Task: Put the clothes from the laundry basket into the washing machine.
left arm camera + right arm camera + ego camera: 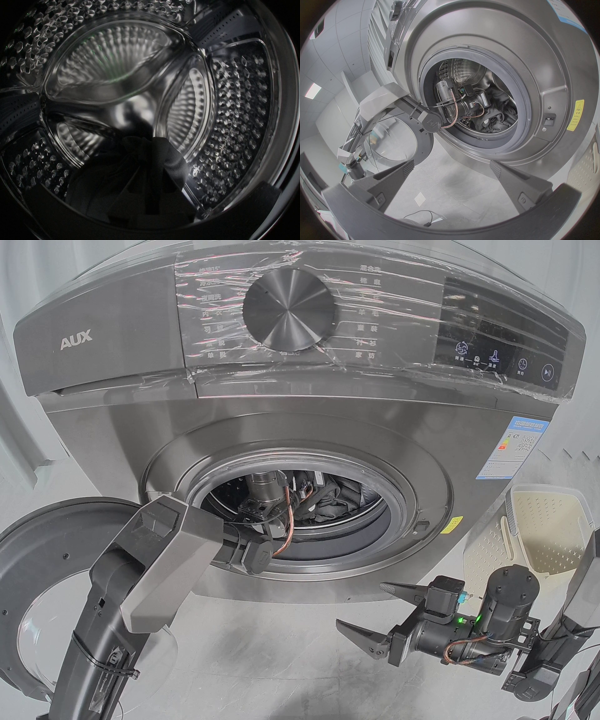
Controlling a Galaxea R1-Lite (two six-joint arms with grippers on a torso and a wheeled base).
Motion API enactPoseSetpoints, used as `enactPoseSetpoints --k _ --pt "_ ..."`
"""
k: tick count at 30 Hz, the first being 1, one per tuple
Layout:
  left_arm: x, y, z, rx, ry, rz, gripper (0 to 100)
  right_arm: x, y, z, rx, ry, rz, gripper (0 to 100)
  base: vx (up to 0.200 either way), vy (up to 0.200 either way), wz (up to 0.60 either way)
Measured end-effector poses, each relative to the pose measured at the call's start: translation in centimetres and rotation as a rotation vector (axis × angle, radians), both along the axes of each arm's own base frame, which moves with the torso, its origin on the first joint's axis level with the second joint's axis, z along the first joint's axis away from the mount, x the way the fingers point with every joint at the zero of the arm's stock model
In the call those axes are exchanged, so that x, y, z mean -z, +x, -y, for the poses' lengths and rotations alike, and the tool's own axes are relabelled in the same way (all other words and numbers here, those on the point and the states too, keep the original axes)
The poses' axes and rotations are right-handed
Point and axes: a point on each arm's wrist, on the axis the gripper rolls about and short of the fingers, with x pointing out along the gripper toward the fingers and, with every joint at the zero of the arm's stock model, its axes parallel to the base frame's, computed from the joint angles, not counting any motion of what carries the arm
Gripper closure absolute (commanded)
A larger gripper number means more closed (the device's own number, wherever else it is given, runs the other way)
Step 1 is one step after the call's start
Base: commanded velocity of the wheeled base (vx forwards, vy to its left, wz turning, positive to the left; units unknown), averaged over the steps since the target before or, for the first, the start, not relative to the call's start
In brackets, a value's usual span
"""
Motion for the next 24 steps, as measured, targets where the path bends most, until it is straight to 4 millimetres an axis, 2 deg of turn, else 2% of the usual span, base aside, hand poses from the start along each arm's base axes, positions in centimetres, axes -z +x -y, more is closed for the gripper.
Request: enactPoseSetpoints --k 5,13,14,18,24 --pt "0.1 0.8 0.1 -0.025 -0.031 0.024 100 0.1 0.0 0.0 -0.001 -0.001 -0.001 0 0.000 0.000 0.00" --pt "2.5 1.0 0.4 -0.020 -0.013 -0.030 100 0.1 0.0 -0.1 -0.001 -0.002 -0.005 0 0.000 0.000 0.00" --pt "3.0 1.0 0.4 -0.020 -0.004 -0.047 0 0.1 0.0 -0.1 -0.001 -0.002 -0.005 0 0.000 0.000 0.00" --pt "3.9 0.7 0.4 -0.018 0.016 -0.082 0 0.1 0.0 0.0 0.000 -0.003 -0.005 0 0.000 0.000 0.00" --pt "4.0 0.6 0.0 -0.023 0.020 -0.092 0 0.1 0.0 0.0 0.000 -0.003 -0.005 0 0.000 0.000 0.00"
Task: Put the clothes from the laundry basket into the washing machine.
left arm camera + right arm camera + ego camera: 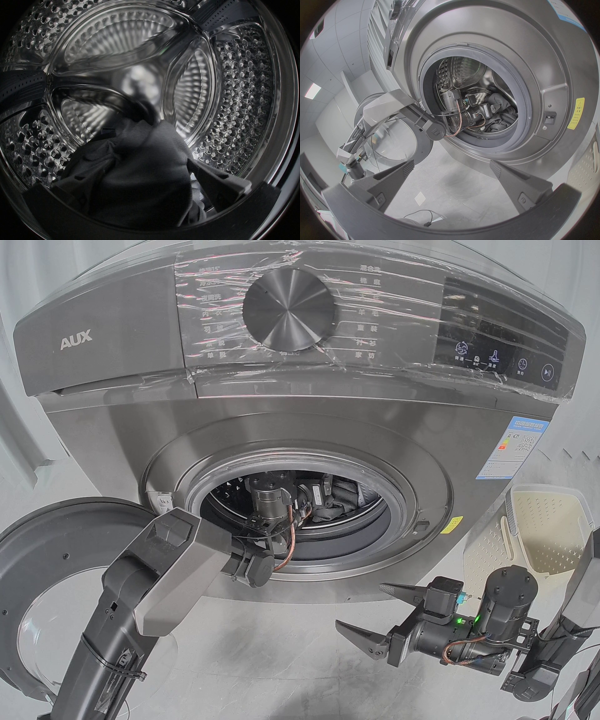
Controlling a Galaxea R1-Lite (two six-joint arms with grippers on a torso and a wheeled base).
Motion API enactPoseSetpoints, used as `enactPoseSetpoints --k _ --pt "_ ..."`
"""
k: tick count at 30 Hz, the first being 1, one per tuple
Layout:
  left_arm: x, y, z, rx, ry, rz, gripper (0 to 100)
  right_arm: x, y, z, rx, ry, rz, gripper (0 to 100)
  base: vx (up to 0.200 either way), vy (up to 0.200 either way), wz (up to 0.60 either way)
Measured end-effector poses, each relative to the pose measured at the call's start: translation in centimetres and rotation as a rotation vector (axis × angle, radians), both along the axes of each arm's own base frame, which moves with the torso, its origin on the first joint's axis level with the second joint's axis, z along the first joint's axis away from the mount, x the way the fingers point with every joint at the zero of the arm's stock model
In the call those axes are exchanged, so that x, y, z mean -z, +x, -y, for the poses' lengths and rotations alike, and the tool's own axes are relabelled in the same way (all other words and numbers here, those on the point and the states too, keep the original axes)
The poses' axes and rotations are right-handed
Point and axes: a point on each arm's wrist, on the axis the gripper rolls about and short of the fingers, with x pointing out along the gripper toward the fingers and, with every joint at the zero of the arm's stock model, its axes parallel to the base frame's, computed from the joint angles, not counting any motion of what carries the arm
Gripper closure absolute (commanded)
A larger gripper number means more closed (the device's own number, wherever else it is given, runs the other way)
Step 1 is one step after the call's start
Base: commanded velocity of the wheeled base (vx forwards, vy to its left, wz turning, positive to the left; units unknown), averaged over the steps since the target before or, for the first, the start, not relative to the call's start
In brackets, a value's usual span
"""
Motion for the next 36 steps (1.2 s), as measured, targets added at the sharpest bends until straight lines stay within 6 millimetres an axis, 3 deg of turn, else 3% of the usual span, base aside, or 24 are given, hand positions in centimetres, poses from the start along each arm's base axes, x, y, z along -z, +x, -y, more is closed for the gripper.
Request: enactPoseSetpoints --k 9,16,36 --pt "0.1 -1.2 -0.6 0.005 0.026 -0.046 0 0.0 0.0 0.0 0.001 0.000 0.000 0 0.000 0.000 0.00" --pt "0.1 -3.9 -0.9 0.035 0.063 -0.100 0 0.1 0.0 0.1 0.003 -0.003 -0.003 0 0.000 0.000 0.00" --pt "0.1 -16.5 -1.2 0.204 0.161 -0.206 0 0.0 -0.1 1.1 0.027 -0.007 -0.007 0 0.000 0.000 0.00"
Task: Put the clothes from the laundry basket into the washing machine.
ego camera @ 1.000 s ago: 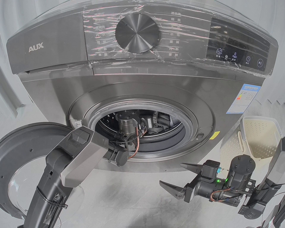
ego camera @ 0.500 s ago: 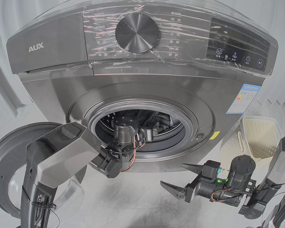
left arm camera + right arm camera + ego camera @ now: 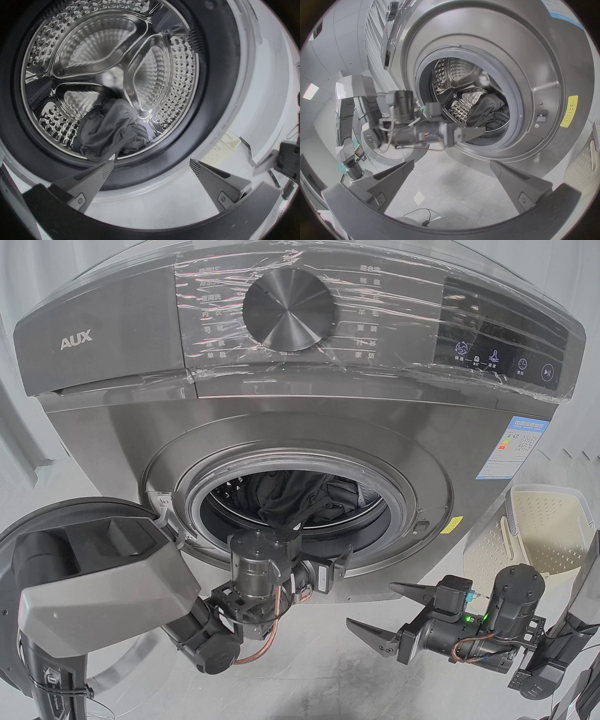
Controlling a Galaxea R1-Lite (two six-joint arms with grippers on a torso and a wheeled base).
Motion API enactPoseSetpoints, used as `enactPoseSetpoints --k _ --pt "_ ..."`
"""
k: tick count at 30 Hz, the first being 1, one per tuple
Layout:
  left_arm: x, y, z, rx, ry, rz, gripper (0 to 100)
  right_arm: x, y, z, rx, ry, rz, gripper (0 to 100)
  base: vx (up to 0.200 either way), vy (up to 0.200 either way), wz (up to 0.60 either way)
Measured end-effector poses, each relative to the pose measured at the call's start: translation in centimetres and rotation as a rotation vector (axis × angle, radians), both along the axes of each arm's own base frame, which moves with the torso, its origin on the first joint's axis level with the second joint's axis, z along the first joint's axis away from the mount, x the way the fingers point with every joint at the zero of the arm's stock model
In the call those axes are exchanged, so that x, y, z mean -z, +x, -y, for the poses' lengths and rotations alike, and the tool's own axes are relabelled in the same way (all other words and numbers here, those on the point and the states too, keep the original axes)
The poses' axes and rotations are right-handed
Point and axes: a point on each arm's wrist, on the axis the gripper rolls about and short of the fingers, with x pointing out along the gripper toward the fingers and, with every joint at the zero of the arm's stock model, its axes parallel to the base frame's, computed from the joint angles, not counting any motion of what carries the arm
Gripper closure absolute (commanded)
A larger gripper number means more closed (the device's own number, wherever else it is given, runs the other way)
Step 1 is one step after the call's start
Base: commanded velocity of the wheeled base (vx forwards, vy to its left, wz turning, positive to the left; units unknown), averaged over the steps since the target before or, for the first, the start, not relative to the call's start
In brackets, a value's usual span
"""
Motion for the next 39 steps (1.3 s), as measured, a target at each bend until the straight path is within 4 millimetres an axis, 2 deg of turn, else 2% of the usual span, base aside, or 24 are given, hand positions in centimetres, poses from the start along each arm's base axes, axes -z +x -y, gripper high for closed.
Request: enactPoseSetpoints --k 7,15,21,29,36,39 --pt "-0.1 -3.9 -1.2 0.047 0.004 -0.013 0 -0.7 -0.4 0.8 0.013 0.013 0.016 0 0.000 0.000 0.00" --pt "-0.4 -7.9 -3.7 0.080 -0.016 0.003 0 -1.6 -1.2 1.9 0.027 0.029 0.035 0 0.000 0.000 0.00" --pt "-2.0 -11.1 -4.7 0.136 -0.034 0.015 0 -2.3 -2.0 3.1 0.047 0.043 0.052 0 0.000 0.000 0.00" --pt "-4.5 -13.8 -6.4 0.162 -0.081 0.058 0 -3.4 -3.4 5.2 0.085 0.067 0.087 0 0.000 0.000 0.00" --pt "-6.5 -15.5 -9.3 0.140 -0.117 0.108 0 -4.5 -4.2 7.2 0.149 0.096 0.132 0 0.000 0.000 0.00" --pt "-6.9 -16.2 -10.6 0.123 -0.118 0.123 0 -4.9 -4.5 8.0 0.179 0.100 0.144 0 -0.200 0.000 0.00"
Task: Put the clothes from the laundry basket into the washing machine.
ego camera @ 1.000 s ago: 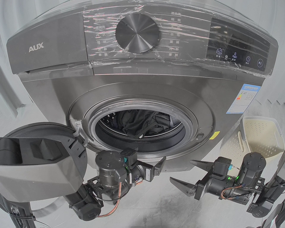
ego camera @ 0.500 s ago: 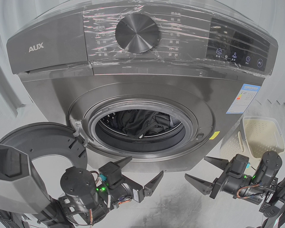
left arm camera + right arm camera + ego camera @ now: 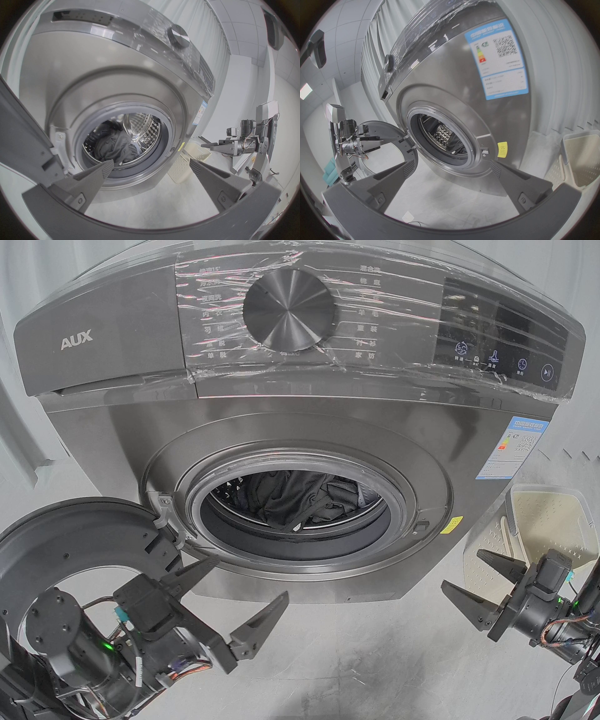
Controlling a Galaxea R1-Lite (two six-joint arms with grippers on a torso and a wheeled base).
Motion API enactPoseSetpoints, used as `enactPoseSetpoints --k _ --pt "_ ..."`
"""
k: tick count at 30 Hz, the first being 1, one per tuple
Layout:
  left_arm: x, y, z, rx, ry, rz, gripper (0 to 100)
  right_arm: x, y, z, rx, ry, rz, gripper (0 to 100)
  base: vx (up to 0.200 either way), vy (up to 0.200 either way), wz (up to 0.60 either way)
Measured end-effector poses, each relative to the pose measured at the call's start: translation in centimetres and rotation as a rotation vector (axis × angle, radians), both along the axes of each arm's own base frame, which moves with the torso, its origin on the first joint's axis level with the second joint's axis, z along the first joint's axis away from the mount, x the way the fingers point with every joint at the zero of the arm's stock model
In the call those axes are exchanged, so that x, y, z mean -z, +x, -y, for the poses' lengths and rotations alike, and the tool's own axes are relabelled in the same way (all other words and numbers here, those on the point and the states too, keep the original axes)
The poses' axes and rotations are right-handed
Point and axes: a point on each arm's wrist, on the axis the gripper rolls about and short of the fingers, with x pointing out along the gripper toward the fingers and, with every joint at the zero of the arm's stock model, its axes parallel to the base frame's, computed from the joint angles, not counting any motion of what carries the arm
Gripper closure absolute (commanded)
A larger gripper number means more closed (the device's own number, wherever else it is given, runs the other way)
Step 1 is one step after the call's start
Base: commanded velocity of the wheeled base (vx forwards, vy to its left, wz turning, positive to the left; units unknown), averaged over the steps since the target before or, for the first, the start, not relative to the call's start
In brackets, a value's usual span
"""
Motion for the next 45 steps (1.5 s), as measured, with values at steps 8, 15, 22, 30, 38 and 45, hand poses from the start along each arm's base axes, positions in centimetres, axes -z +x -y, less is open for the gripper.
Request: enactPoseSetpoints --k 8,15,22,30,38,45 --pt "-0.9 -1.3 -3.0 -0.058 -0.013 0.042 0 0.1 -1.8 1.9 0.071 -0.055 -0.076 0 -0.200 0.000 0.00" --pt "-1.6 -2.3 -5.3 -0.115 0.000 0.059 0 0.0 -4.4 3.8 0.123 -0.082 -0.114 0 -0.200 0.000 0.00" --pt "-1.5 -4.4 -8.0 -0.155 0.075 0.015 0 0.4 -7.6 6.2 0.196 -0.101 -0.114 0 -0.086 0.000 0.00" --pt "-0.7 -7.7 -11.9 -0.248 0.123 -0.031 0 1.5 -11.1 8.3 0.324 -0.081 -0.069 0 -0.150 0.000 0.00" --pt "1.3 -11.6 -14.8 -0.350 0.119 -0.046 0 3.4 -13.8 9.2 0.445 -0.075 -0.062 0 0.000 0.000 0.00" --pt "3.8 -14.3 -15.7 -0.439 0.120 -0.067 0 4.2 -15.1 9.5 0.639 -0.062 -0.010 0 0.000 0.000 0.00"
